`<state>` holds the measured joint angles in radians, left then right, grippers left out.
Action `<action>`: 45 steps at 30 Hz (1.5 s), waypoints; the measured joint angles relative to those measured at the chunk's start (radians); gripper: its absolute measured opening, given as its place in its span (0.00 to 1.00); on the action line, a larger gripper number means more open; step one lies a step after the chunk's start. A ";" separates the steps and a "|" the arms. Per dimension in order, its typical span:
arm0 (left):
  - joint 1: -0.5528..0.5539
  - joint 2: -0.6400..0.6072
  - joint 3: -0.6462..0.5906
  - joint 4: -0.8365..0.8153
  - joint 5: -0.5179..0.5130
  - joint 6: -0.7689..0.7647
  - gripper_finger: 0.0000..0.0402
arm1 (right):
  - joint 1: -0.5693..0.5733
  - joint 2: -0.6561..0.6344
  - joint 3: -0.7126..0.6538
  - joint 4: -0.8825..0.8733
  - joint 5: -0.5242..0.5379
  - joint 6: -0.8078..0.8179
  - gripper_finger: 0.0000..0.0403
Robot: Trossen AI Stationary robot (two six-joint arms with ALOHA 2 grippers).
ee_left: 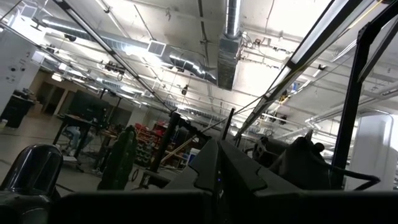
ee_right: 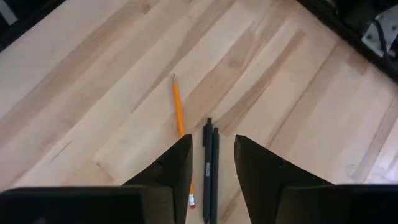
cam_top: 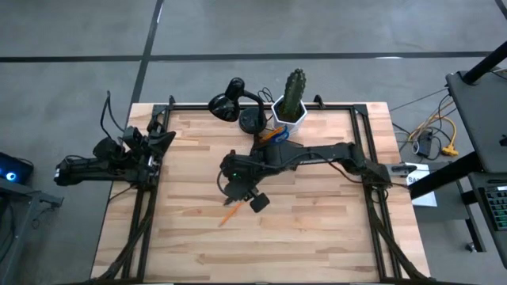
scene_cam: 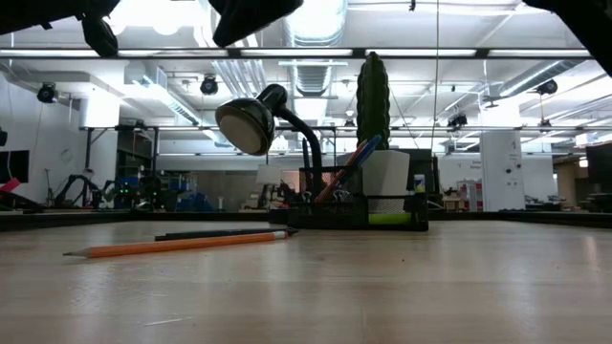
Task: Pick and place office supplies into organizer
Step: Put the orange pencil into the black desk organizer
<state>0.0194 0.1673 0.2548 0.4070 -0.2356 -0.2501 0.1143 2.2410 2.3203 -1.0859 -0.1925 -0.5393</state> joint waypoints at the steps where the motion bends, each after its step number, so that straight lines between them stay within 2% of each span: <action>1: 0.000 0.000 0.000 0.000 0.000 0.000 0.00 | 0.001 0.000 0.000 -0.003 0.000 -0.004 0.26; 6: 0.000 0.000 0.000 0.001 0.000 0.000 0.00 | 0.001 0.002 -0.004 0.023 -0.002 0.002 0.24; 10: 0.000 0.001 0.000 0.000 0.000 0.000 0.00 | 0.001 0.002 -0.043 0.111 -0.020 0.000 0.23; 30: 0.000 0.001 0.000 -0.006 0.000 -0.004 0.00 | 0.003 0.005 -0.424 0.397 -0.018 -0.072 0.24; 39: 0.000 0.001 0.000 -0.007 0.000 -0.005 0.00 | -0.028 0.004 -0.537 0.506 -0.015 -0.114 0.24; 45: 0.000 0.001 0.000 -0.007 0.000 -0.005 0.00 | -0.034 0.004 -0.563 0.501 -0.017 -0.162 0.24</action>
<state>0.0196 0.1684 0.2546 0.4002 -0.2356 -0.2548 0.0799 2.2448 1.7575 -0.5848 -0.2093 -0.7017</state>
